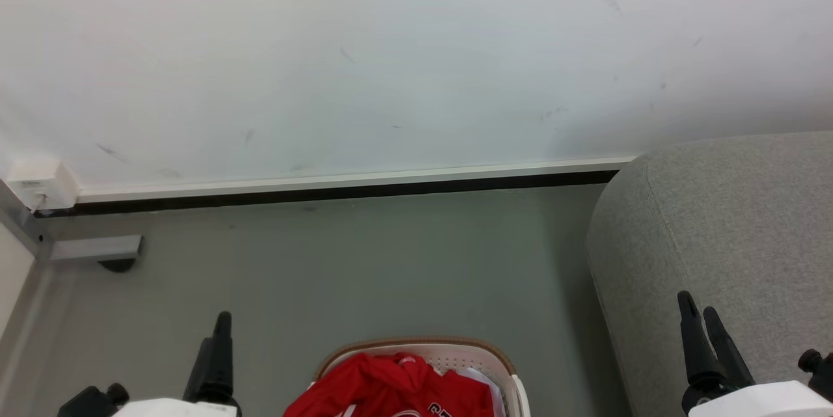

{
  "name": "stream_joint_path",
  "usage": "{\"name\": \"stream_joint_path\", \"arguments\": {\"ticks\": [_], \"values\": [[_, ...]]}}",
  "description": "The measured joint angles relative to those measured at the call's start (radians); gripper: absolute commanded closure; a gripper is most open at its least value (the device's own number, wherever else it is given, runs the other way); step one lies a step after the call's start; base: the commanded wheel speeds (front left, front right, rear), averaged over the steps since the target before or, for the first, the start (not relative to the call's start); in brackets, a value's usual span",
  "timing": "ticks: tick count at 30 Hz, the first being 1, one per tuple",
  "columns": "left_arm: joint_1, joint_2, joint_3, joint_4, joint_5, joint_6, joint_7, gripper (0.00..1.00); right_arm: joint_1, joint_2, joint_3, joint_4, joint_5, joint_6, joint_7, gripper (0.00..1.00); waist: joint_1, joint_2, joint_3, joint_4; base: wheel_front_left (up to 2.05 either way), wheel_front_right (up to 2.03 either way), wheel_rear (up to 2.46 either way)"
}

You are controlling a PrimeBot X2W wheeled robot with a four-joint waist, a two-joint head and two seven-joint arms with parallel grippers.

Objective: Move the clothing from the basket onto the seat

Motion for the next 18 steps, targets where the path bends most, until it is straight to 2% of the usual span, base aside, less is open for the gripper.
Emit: {"name": "stream_joint_path", "arguments": {"ticks": [18], "values": [[0.032,0.006,-0.029,-0.031,0.298,0.037,-0.059,0.0,0.021,0.004,0.014,0.02,-0.263,0.0,-0.062,0.0,0.0,0.0,0.002,0.001,0.0,0.0,0.0]]}}
